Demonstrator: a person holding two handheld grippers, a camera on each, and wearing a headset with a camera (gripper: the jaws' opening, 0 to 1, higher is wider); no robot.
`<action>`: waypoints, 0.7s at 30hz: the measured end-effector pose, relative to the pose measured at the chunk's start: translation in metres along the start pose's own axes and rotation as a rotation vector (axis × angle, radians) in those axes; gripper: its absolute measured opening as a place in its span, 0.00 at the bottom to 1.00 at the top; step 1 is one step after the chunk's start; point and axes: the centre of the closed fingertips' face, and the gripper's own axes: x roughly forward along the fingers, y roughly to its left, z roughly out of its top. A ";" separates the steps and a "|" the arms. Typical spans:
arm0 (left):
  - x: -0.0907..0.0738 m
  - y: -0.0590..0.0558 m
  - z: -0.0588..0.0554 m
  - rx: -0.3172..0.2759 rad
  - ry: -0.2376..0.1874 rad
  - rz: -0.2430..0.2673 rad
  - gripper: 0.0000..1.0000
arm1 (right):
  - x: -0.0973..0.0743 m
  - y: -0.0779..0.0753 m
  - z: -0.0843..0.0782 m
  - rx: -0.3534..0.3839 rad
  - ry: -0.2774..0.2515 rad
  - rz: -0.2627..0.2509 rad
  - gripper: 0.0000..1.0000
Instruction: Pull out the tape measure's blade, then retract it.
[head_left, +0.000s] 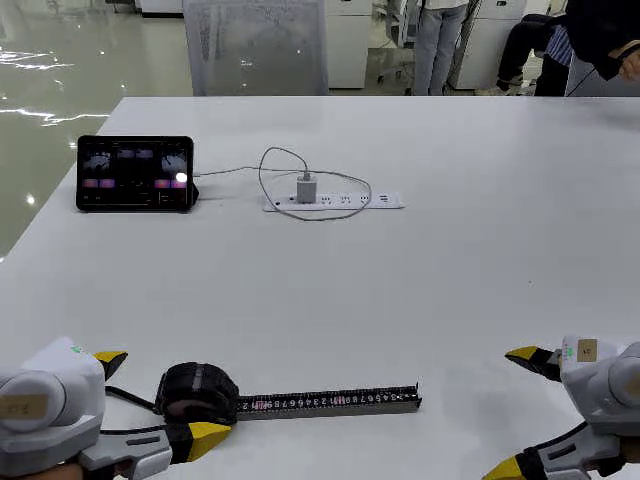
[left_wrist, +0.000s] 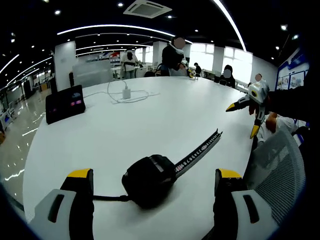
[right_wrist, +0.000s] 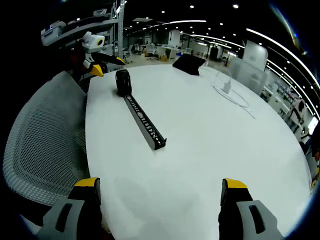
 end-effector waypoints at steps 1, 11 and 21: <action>0.001 -0.002 0.001 -0.008 -0.004 -0.004 0.99 | 0.001 -0.001 0.001 -0.004 0.003 0.005 0.99; 0.014 -0.016 0.007 -0.005 -0.003 -0.005 0.99 | 0.007 -0.003 0.010 -0.059 0.026 0.046 0.99; 0.029 -0.006 0.006 -0.038 -0.024 0.096 0.99 | 0.011 -0.004 0.018 -0.107 0.060 0.085 0.99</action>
